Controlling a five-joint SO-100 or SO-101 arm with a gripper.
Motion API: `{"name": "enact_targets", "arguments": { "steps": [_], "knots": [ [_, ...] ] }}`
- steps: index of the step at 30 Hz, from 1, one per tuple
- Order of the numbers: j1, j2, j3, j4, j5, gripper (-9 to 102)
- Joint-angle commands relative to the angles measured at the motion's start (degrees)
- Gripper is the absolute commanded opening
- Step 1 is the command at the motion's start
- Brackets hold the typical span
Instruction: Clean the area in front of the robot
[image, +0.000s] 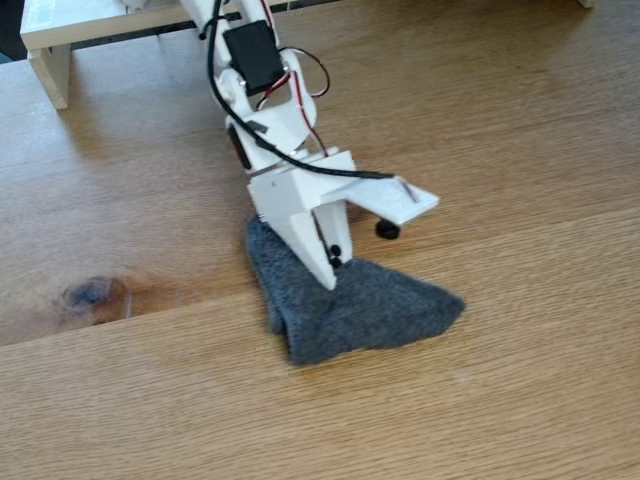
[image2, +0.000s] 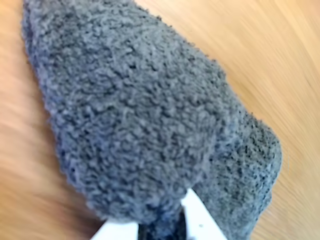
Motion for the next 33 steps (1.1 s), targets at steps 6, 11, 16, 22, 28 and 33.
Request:
{"name": "enact_targets", "arguments": {
  "steps": [6, 11, 16, 22, 28, 33],
  "knots": [
    [0.2, 0.6, -1.7, -9.1, -2.6, 0],
    [11.5, -1.4, -1.7, -13.2, -5.9, 0],
    [21.1, -1.9, -1.7, -13.0, -8.5, 0],
    [29.3, 1.3, -1.7, 1.8, -9.1, 0],
    [34.1, 8.3, -1.7, 34.2, -8.5, 0],
    [36.0, 13.1, -1.7, 50.2, -6.7, 0]
  ]
}}
